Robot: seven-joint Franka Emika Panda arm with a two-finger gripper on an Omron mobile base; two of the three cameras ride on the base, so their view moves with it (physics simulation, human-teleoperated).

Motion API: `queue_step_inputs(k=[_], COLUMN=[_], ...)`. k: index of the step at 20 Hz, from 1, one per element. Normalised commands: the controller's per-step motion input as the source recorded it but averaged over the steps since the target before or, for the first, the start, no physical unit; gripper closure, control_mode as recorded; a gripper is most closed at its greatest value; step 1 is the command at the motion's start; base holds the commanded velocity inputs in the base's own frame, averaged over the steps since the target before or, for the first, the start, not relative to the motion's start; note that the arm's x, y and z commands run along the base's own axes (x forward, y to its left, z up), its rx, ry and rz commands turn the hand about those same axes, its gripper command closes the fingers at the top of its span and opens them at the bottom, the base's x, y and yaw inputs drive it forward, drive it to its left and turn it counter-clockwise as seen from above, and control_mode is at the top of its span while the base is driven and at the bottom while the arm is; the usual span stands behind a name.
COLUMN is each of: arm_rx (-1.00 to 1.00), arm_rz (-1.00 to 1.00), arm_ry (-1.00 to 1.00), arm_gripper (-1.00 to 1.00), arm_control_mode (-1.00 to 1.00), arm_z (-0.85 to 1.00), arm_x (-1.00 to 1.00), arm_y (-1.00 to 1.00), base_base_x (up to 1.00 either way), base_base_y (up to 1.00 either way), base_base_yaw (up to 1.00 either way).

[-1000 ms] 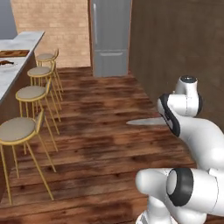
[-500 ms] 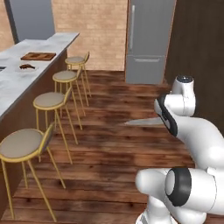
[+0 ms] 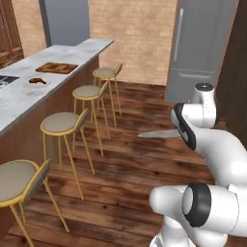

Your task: Pick up the knife from the drawer and place it on the cutting board. Then place the meat from the plate to the cutting board.

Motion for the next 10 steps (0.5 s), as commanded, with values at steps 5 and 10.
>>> queue_step_inputs(k=[5,10], arm_rx=[0.00,0.00], arm_rz=[0.00,0.00], arm_ry=[0.00,0.00], arm_gripper=[1.00,1.00], arm_control_mode=[1.00,1.00], arm_z=[0.00,0.00], arm_x=[0.00,0.00], arm_y=[0.00,0.00], base_base_x=[0.98,0.93], base_base_y=[-0.68,-0.76], base_base_yaw=[0.40,0.40])
